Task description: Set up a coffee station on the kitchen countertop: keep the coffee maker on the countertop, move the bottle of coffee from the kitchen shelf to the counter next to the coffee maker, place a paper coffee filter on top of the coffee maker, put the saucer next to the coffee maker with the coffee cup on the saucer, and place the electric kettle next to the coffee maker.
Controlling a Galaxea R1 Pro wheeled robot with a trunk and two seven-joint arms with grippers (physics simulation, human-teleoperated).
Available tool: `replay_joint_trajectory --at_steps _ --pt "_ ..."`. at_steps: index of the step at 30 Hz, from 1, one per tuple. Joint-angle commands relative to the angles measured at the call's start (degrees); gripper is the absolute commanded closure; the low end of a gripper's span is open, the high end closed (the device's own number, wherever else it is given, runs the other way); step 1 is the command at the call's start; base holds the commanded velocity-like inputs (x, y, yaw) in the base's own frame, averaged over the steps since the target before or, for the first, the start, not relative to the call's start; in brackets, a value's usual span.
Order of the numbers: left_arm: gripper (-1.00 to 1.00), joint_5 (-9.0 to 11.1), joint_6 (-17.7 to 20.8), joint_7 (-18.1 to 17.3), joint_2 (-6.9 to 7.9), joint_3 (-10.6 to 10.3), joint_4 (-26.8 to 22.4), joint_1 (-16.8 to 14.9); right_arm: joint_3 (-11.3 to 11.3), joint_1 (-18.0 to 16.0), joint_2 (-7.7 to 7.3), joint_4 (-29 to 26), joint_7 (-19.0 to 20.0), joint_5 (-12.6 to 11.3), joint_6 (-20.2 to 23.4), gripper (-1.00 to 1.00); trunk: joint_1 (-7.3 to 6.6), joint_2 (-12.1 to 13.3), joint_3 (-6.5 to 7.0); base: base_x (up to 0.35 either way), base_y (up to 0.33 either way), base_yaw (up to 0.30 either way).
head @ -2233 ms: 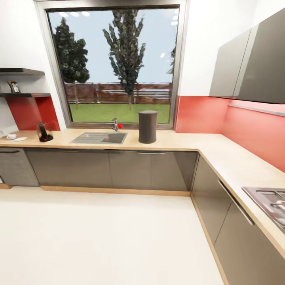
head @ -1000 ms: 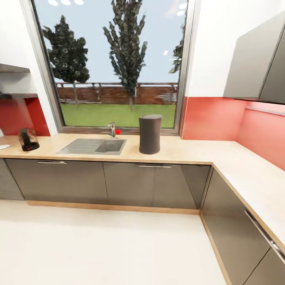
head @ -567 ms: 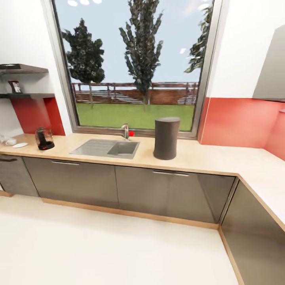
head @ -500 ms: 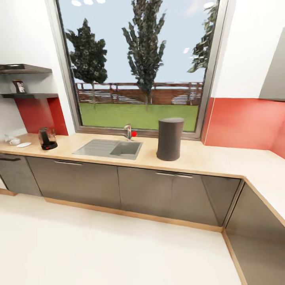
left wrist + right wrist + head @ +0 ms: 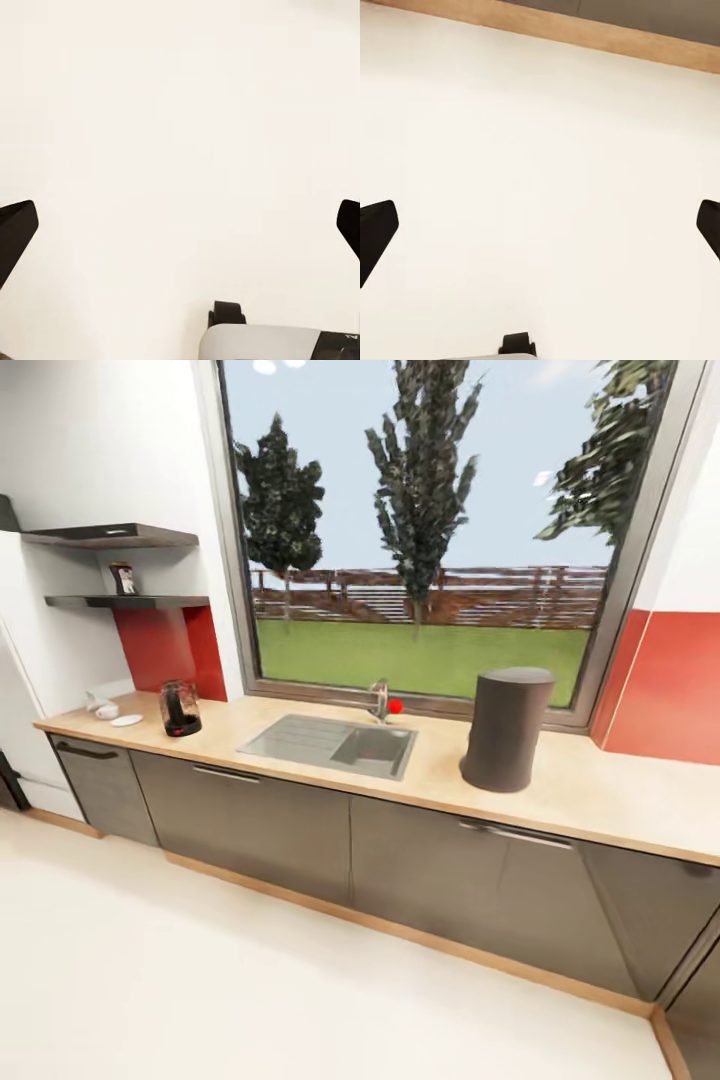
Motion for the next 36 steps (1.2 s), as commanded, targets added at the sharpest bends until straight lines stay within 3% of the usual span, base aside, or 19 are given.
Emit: replay_joint_trajectory --at_steps 1,36 --pt "-1.00 0.1 -0.2 0.0 -0.03 0.2 0.1 0.0 -0.1 0.0 0.01 0.0 0.0 0.0 -0.2 -1.00 0.05 -0.1 -0.05 0.314 0.169 0.278" --pt "-1.00 0.0 -0.3 0.0 -0.05 0.2 0.1 0.0 0.0 0.0 0.10 0.1 0.0 0.1 -0.1 -1.00 0.05 -0.1 -0.05 0.334 0.034 0.278"
